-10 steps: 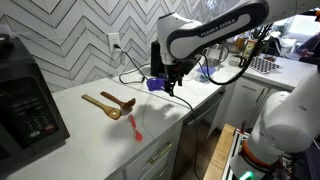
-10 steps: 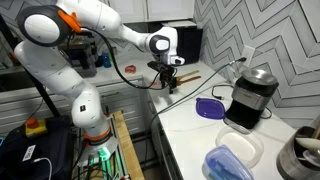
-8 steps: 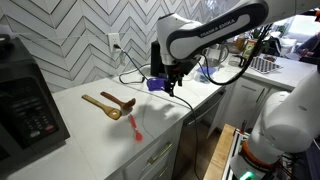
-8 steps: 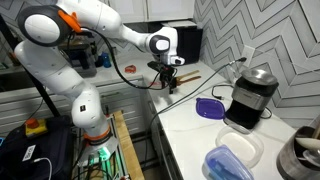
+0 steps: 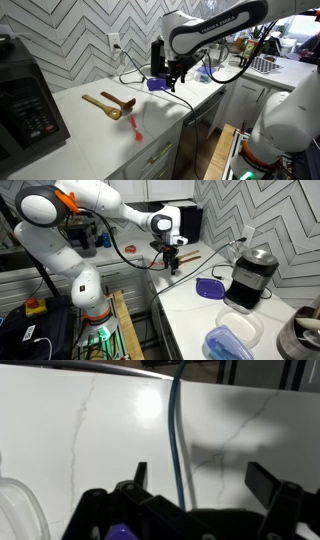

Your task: Put the blue lid on the other transparent bowl

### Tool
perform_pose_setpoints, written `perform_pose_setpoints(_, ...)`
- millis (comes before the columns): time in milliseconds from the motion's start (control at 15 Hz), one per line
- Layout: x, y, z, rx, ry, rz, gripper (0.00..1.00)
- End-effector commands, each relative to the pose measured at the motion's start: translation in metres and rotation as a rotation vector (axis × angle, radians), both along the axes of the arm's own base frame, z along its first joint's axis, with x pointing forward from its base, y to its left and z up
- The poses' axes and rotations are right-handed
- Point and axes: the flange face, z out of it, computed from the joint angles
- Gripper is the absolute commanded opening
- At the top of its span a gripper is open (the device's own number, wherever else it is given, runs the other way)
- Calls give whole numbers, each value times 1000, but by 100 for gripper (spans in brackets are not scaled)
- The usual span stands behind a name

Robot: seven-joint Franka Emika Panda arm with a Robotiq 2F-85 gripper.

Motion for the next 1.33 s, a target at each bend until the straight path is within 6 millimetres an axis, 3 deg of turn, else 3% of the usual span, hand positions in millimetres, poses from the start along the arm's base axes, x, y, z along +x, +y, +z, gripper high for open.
perform_pose_setpoints(0,-17,-83,22,25,-85,-160,100)
perform_pose_setpoints(333,-37,-204,35,68,-113,-112,100)
perform_pose_setpoints(667,-62,-295,43,123,-96,23,100)
perform_pose_setpoints(733,-62,-305,45,120,-108,12,100)
perform_pose_setpoints(800,-66,-286,45,115,-114,3,100)
perform_pose_setpoints(933,-67,-302,48,110,-116,2,100)
perform_pose_setpoints(1267,-62,-307,44,123,-103,7,100)
